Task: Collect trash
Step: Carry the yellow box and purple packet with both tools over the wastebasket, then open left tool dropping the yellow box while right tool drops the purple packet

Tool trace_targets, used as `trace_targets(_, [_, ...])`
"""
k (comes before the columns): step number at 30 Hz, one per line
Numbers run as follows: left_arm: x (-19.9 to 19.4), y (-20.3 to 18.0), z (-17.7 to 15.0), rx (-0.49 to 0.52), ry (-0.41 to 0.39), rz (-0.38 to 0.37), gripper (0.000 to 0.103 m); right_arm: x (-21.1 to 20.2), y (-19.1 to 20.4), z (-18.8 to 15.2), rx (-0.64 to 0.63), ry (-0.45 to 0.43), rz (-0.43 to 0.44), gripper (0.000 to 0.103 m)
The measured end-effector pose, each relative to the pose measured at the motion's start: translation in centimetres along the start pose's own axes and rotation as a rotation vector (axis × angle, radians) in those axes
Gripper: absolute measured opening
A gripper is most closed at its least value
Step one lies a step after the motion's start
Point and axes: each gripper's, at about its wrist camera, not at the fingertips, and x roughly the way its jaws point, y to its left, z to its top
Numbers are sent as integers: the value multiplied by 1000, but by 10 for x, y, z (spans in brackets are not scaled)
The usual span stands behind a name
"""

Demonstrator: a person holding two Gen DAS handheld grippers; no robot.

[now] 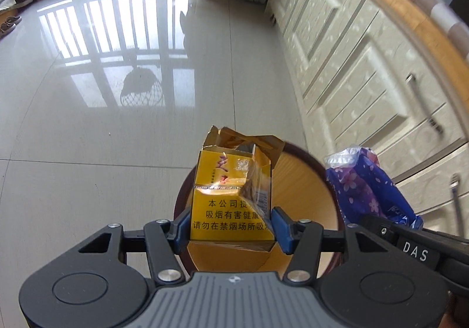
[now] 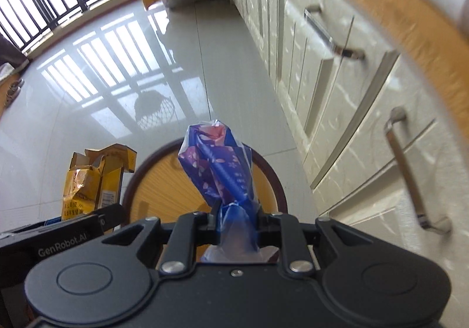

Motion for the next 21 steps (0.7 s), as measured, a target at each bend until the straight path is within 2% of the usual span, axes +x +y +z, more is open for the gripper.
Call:
trace_targets(10, [64,7,-8,18,110,15,56,69,-6,1,-7,109,-34,20])
trace_targets(21, [92,14,-16,23,199,34,56,102,5,-4,-48,177,-38,23])
